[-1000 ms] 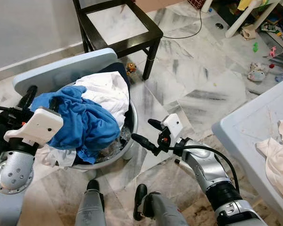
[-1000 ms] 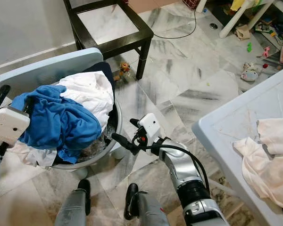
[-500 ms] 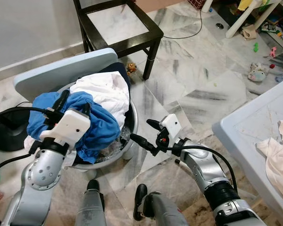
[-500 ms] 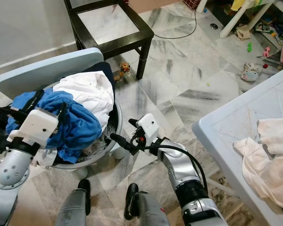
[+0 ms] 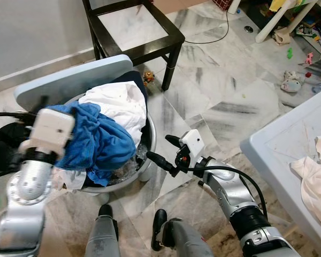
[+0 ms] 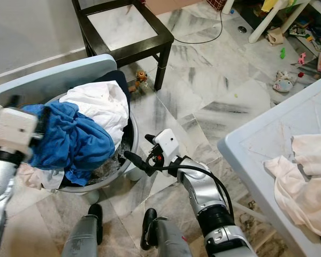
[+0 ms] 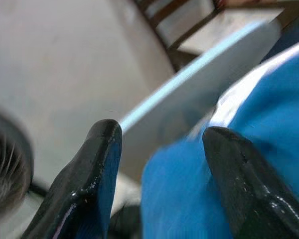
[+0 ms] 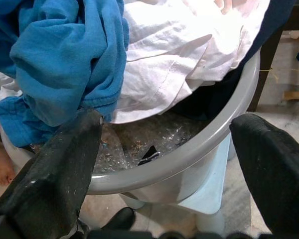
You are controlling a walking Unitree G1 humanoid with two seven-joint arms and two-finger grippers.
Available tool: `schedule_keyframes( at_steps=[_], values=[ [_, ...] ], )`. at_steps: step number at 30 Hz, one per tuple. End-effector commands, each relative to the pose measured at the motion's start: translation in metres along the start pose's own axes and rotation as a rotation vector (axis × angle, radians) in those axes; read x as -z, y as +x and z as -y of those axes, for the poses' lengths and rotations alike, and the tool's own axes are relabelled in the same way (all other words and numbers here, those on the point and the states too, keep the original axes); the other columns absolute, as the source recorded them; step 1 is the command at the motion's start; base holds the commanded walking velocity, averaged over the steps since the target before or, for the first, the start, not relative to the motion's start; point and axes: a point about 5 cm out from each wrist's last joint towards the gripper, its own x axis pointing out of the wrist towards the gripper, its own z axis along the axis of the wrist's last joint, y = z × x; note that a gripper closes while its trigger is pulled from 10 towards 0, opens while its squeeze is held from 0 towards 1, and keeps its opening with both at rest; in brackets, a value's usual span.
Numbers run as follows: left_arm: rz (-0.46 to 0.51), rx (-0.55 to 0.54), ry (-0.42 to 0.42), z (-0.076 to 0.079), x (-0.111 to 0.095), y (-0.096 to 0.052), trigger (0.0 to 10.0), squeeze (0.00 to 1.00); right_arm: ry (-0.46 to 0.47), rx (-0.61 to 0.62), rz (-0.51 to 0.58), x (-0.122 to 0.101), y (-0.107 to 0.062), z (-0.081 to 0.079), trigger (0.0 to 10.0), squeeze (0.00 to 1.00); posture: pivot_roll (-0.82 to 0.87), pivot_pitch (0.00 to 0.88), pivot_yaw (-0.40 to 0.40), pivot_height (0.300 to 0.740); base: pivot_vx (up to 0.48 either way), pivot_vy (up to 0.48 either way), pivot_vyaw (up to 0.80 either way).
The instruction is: Hang hanger
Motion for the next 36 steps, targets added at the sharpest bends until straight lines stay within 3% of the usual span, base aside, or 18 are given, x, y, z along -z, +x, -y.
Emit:
schedule_keyframes(
  at_steps=[1,5,10,17,21,23,27,29,33,36],
  values=[
    [-0.042,0.015,-0.047,0.006,0.006,-0.016,10.0,0.00,0.008,-0.005,-0.029,0.009,-0.004,-0.002,10.0,0.00,0.43,0.387,-0.172,0.740,0.000,0.000,0.00],
    [-0.044,0.055,-0.047,0.021,0.007,-0.025,10.0,0.00,0.009,-0.010,-0.029,0.009,-0.002,-0.004,10.0,0.00,0.44,0.391,-0.175,0.740,0.000,0.000,0.00],
    [-0.023,0.116,-0.064,0.036,0.003,-0.022,10.0,0.00,0.005,-0.018,-0.030,0.009,0.001,-0.005,10.0,0.00,0.44,0.391,-0.178,0.740,0.000,0.000,0.00],
    [-0.093,0.194,-0.102,0.052,0.013,-0.020,10.0,0.00,0.000,-0.016,-0.028,0.008,0.001,-0.004,10.0,0.00,0.42,0.388,-0.175,0.740,0.000,0.000,0.00],
    [-0.126,0.272,-0.106,0.063,0.017,-0.028,10.0,0.00,-0.001,-0.009,-0.030,0.010,-0.002,-0.003,10.0,0.00,0.42,0.386,-0.170,0.740,0.000,0.000,0.00],
    [-0.139,0.288,-0.104,0.065,0.019,-0.032,10.0,0.00,-0.001,-0.008,-0.031,0.010,-0.002,-0.003,10.0,0.00,0.42,0.386,-0.169,0.740,0.000,0.000,0.00],
    [-0.235,0.384,-0.075,0.071,0.038,-0.058,10.0,0.00,-0.001,-0.004,-0.035,0.011,-0.002,-0.003,10.0,0.00,0.42,0.385,-0.166,0.740,0.000,0.000,0.00],
    [-0.252,0.388,-0.074,0.071,0.042,-0.062,10.0,0.00,-0.001,-0.004,-0.035,0.010,-0.002,-0.003,10.0,0.00,0.43,0.385,-0.167,0.740,0.000,0.000,0.00],
    [-0.254,0.391,-0.070,0.072,0.042,-0.065,10.0,0.00,-0.001,-0.005,-0.037,0.010,-0.001,-0.002,10.0,0.00,0.43,0.384,-0.169,0.740,0.000,0.000,0.00],
    [-0.176,0.334,-0.029,0.065,0.031,-0.057,10.0,0.00,-0.002,-0.008,-0.039,0.010,0.000,-0.002,10.0,0.00,0.44,0.384,-0.173,0.740,0.000,0.000,0.00]
  ],
)
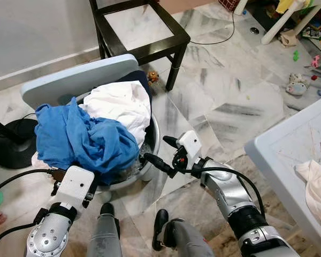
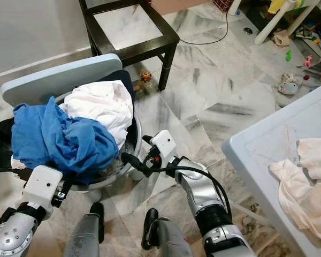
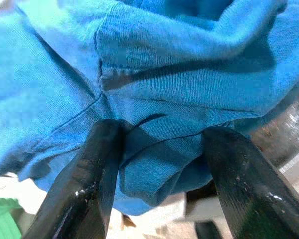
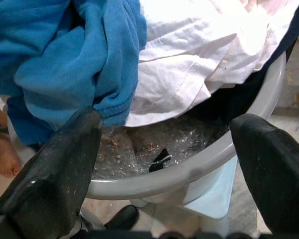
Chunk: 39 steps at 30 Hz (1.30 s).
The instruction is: Hang hanger
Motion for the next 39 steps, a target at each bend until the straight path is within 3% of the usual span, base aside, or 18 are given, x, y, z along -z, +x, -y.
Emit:
schedule_keyframes(
  at_steps=[1,6,13,17,20,23,28,33,39],
  values=[
    [0.079,-0.059,0.050,-0.008,-0.015,0.001,10.0,0.00,0.007,0.004,-0.022,0.007,-0.003,0.000,10.0,0.00,0.44,0.381,-0.175,0.740,0.000,0.000,0.00],
    [0.233,-0.151,0.153,-0.029,-0.046,0.010,10.0,0.00,0.005,0.000,-0.022,0.006,-0.002,0.000,10.0,0.00,0.43,0.381,-0.180,0.740,0.000,0.000,0.00],
    [0.370,-0.088,0.281,-0.029,-0.077,0.020,10.0,0.00,0.001,0.004,-0.020,0.005,-0.003,0.002,10.0,0.00,0.42,0.378,-0.178,0.740,0.000,0.000,0.00],
    [0.367,-0.093,0.274,-0.031,-0.078,0.023,10.0,0.00,0.001,0.008,-0.018,0.005,-0.003,0.002,10.0,0.00,0.42,0.376,-0.174,0.740,0.000,0.000,0.00],
    [0.309,-0.072,0.259,-0.035,-0.066,0.030,10.0,0.00,0.003,0.012,-0.015,0.005,-0.003,0.002,10.0,0.00,0.42,0.377,-0.171,0.740,0.000,0.000,0.00],
    [0.257,0.015,0.230,-0.035,-0.057,0.036,10.0,0.00,0.004,0.014,-0.014,0.006,-0.003,0.001,10.0,0.00,0.41,0.376,-0.171,0.740,0.000,0.000,0.00],
    [0.280,0.013,0.204,-0.041,-0.065,0.037,10.0,0.00,0.003,0.014,-0.013,0.006,-0.003,0.001,10.0,0.00,0.41,0.375,-0.172,0.740,0.000,0.000,0.00],
    [0.247,0.040,0.275,-0.046,-0.054,0.034,10.0,0.00,-0.001,0.016,-0.011,0.005,-0.002,0.001,10.0,0.00,0.42,0.375,-0.173,0.740,0.000,0.000,0.00],
    [0.334,0.060,0.359,-0.050,-0.071,0.032,10.0,0.00,-0.003,0.017,-0.008,0.003,0.001,0.001,10.0,0.00,0.42,0.376,-0.175,0.740,0.000,0.000,0.00]
  ],
)
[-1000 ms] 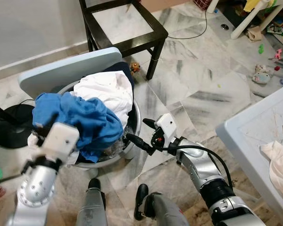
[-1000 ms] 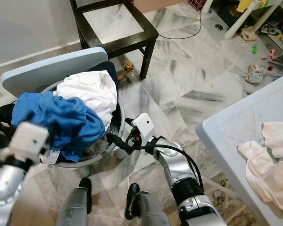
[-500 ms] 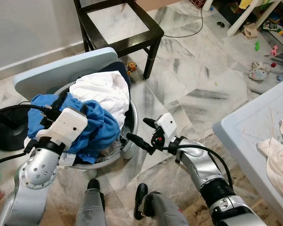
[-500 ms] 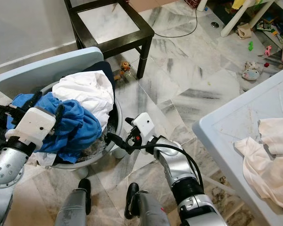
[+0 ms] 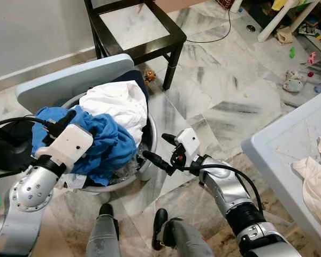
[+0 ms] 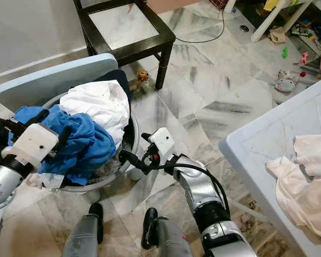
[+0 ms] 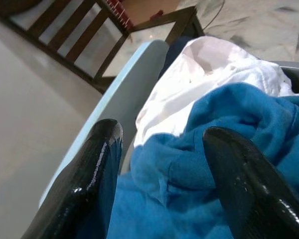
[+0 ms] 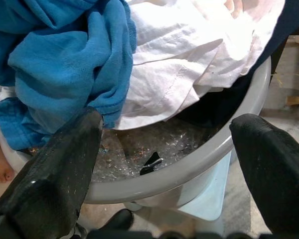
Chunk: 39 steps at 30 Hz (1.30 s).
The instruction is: Hang hanger
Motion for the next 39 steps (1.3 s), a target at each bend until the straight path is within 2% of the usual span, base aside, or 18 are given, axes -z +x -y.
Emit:
schedule_keyframes(
  at_steps=[1,5,10,12,17,19,27,28,29,30,31,32,33,39],
  values=[
    [0.055,0.023,0.023,0.000,-0.010,-0.001,10.0,0.00,0.010,0.004,-0.022,0.008,-0.003,0.000,10.0,0.00,0.42,0.375,-0.175,0.740,0.000,0.000,0.00],
    [0.122,0.066,0.048,0.002,-0.018,-0.002,10.0,0.00,0.009,0.004,-0.024,0.008,-0.003,0.000,10.0,0.00,0.42,0.374,-0.173,0.740,0.000,0.000,0.00],
    [0.127,0.102,0.041,0.008,-0.016,-0.004,10.0,0.00,0.010,0.006,-0.026,0.009,-0.003,-0.001,10.0,0.00,0.42,0.374,-0.172,0.740,0.000,0.000,0.00],
    [0.148,0.156,0.001,0.016,-0.019,-0.004,10.0,0.00,0.010,0.009,-0.028,0.010,-0.004,0.000,10.0,0.00,0.42,0.374,-0.171,0.740,0.000,0.000,0.00],
    [0.143,0.217,-0.021,0.025,-0.019,-0.007,10.0,0.00,0.010,0.009,-0.031,0.010,-0.004,-0.001,10.0,0.00,0.42,0.373,-0.171,0.740,0.000,0.000,0.00],
    [0.138,0.223,-0.025,0.026,-0.018,-0.008,10.0,0.00,0.010,0.008,-0.032,0.011,-0.004,-0.001,10.0,0.00,0.42,0.373,-0.170,0.740,0.000,0.000,0.00],
    [0.001,0.290,-0.036,0.031,0.011,-0.021,10.0,0.00,0.010,0.005,-0.042,0.013,-0.004,-0.002,10.0,0.00,0.42,0.377,-0.168,0.740,0.000,0.000,0.00],
    [-0.014,0.297,-0.039,0.032,0.015,-0.023,7.8,0.00,0.010,0.005,-0.043,0.013,-0.004,-0.002,10.0,0.00,0.42,0.376,-0.168,0.740,0.000,0.000,0.00],
    [-0.029,0.305,-0.039,0.032,0.018,-0.025,4.7,0.00,0.010,0.005,-0.043,0.014,-0.004,-0.002,10.0,0.00,0.42,0.376,-0.168,0.740,0.000,0.000,0.00],
    [-0.042,0.312,-0.039,0.033,0.022,-0.026,3.9,0.00,0.009,0.005,-0.044,0.014,-0.004,-0.002,10.0,0.00,0.43,0.377,-0.170,0.740,0.000,0.000,0.00],
    [-0.042,0.312,-0.039,0.033,0.022,-0.026,3.9,0.00,0.009,0.005,-0.044,0.014,-0.004,-0.002,10.0,0.00,0.43,0.377,-0.170,0.740,0.000,0.000,0.00],
    [-0.063,0.305,-0.036,0.031,0.027,-0.028,0.9,0.00,0.008,0.005,-0.046,0.014,-0.004,-0.002,10.0,0.00,0.43,0.376,-0.170,0.740,0.000,0.000,0.00],
    [-0.071,0.300,-0.029,0.030,0.030,-0.029,0.0,0.00,0.007,0.005,-0.048,0.014,-0.004,-0.002,10.0,0.00,0.43,0.377,-0.170,0.740,0.000,0.000,0.00],
    [-0.101,0.255,-0.016,0.021,0.040,-0.030,0.0,0.00,0.007,0.005,-0.052,0.015,-0.004,-0.002,10.0,0.00,0.43,0.376,-0.170,0.740,0.000,0.000,0.00]
  ],
)
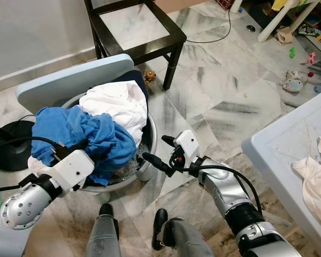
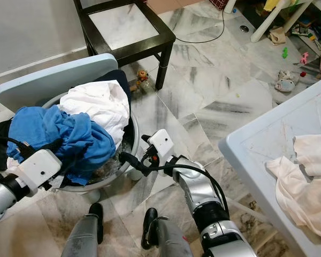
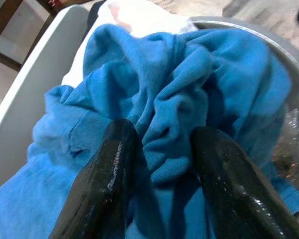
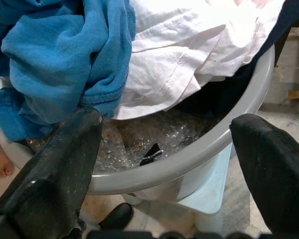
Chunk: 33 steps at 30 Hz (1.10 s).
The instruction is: Hang hanger
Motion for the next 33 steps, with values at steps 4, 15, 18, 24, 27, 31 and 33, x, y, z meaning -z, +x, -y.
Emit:
schedule_keyframes(
  at_steps=[4,15,18,24,27,31,33],
  values=[
    [-0.066,-0.167,0.046,-0.017,0.019,-0.006,0.0,0.00,0.011,0.006,-0.037,0.011,-0.004,-0.002,10.0,0.00,0.43,0.373,-0.166,0.740,0.000,0.000,0.00],
    [-0.220,-0.482,0.008,-0.002,0.036,-0.034,0.0,0.00,0.013,0.018,-0.043,0.014,-0.007,0.000,10.0,0.00,0.44,0.385,-0.163,0.740,0.000,0.000,0.00],
    [-0.253,-0.513,-0.023,0.008,0.041,-0.040,0.0,0.00,0.013,0.016,-0.044,0.014,-0.006,-0.001,10.0,0.00,0.44,0.388,-0.165,0.740,0.000,0.000,0.00],
    [-0.300,-0.535,-0.073,0.023,0.043,-0.043,0.0,0.00,0.008,0.015,-0.045,0.013,-0.005,0.000,10.0,0.00,0.44,0.390,-0.169,0.740,0.000,0.000,0.00],
    [-0.268,-0.550,-0.051,0.020,0.035,-0.038,10.0,0.00,0.005,0.016,-0.047,0.013,-0.006,0.001,10.0,0.00,0.43,0.390,-0.173,0.740,0.000,0.000,0.00],
    [-0.177,-0.567,0.023,0.011,0.015,-0.031,10.0,1.00,0.002,0.016,-0.048,0.013,-0.006,0.001,10.0,0.00,0.43,0.390,-0.173,0.740,0.000,0.000,0.00],
    [-0.154,-0.572,0.050,0.009,0.010,-0.029,10.0,1.00,0.002,0.017,-0.048,0.013,-0.006,0.001,10.0,0.00,0.43,0.390,-0.173,0.740,0.000,0.000,0.00]
  ],
)
